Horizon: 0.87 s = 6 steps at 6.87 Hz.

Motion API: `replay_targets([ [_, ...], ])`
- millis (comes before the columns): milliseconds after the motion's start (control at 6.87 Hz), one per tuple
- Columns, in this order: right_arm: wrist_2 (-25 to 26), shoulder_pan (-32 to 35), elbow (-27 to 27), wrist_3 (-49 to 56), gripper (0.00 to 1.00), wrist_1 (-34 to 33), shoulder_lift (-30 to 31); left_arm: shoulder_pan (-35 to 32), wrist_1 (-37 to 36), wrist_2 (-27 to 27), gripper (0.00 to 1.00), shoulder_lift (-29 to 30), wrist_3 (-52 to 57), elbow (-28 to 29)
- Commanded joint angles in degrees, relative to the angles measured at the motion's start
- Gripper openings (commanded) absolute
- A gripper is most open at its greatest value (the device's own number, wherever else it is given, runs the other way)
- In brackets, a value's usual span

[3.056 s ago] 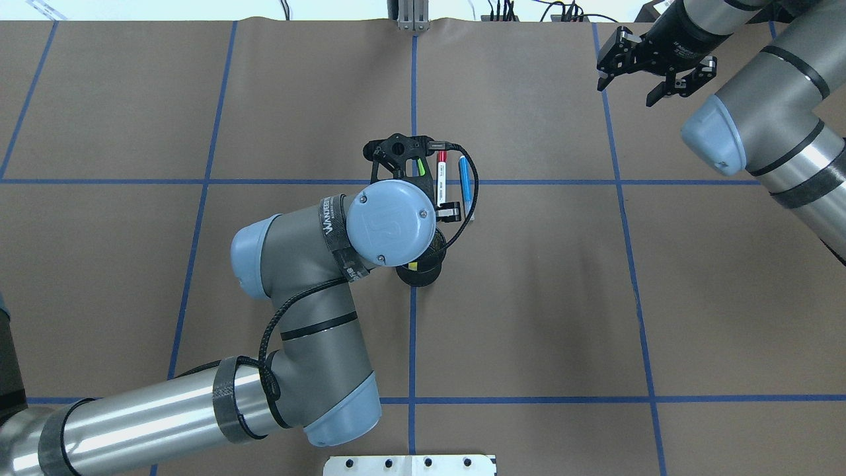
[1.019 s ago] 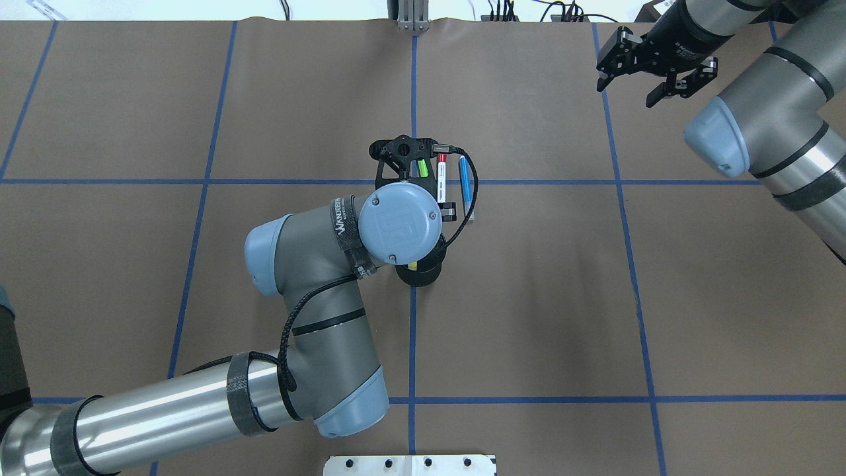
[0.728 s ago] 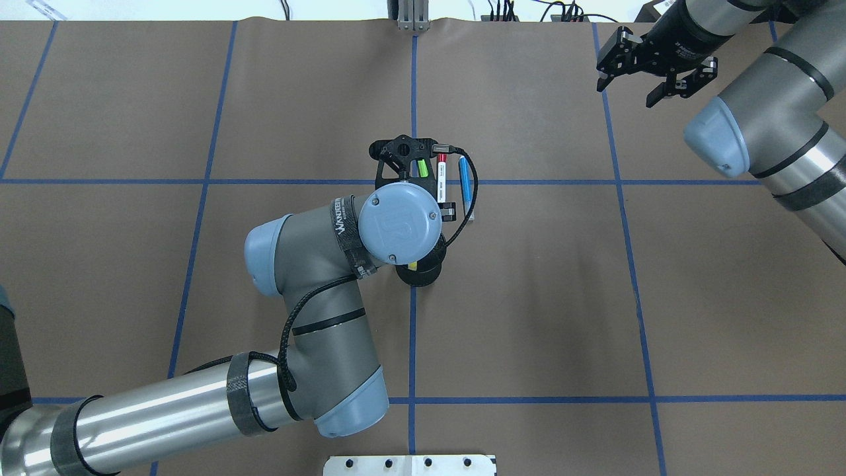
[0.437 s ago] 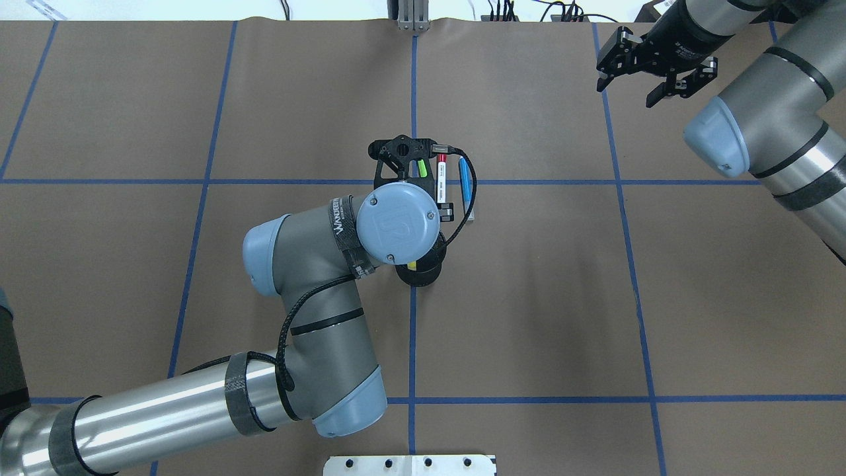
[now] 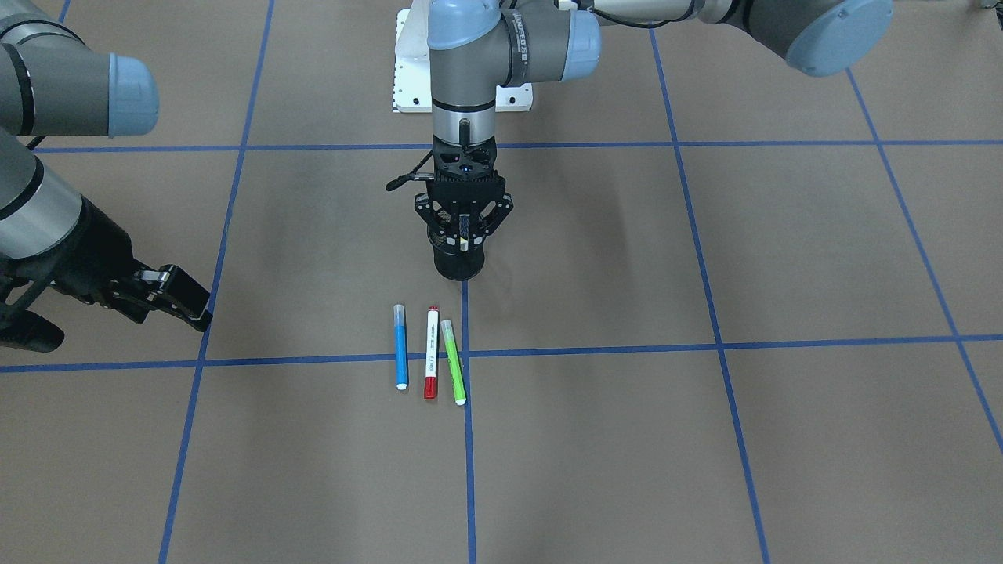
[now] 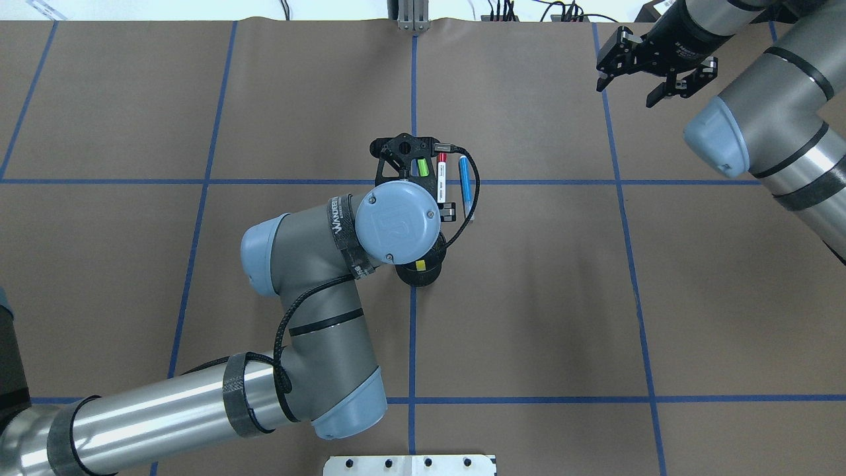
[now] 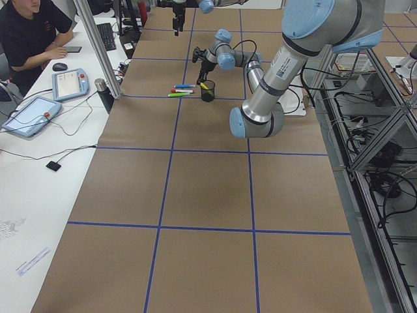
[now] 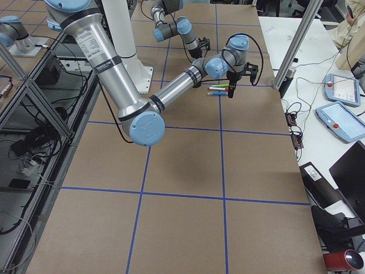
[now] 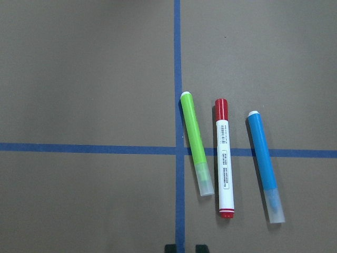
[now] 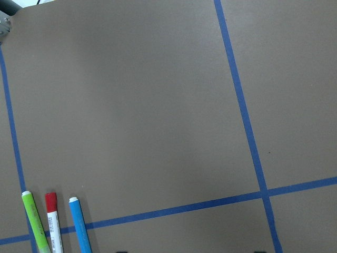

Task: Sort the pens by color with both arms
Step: 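Align the left gripper fingers around the yellow marker in the cup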

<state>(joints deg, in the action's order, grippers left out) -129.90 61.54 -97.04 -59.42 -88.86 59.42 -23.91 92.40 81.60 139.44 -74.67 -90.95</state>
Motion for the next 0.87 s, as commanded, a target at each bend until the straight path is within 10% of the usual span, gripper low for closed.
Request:
replay_targets([
  [0,0.0,0.1,-0.1,0.0,0.85,0.0,0.1,0.0,0.0,0.0,0.24,0.0,0.1,-0.3],
  [728,0.0,0.1,0.1,0.1,0.85,0.1,0.1,0.1,0.1,-0.1,0.33,-0.4,0.1,0.3],
])
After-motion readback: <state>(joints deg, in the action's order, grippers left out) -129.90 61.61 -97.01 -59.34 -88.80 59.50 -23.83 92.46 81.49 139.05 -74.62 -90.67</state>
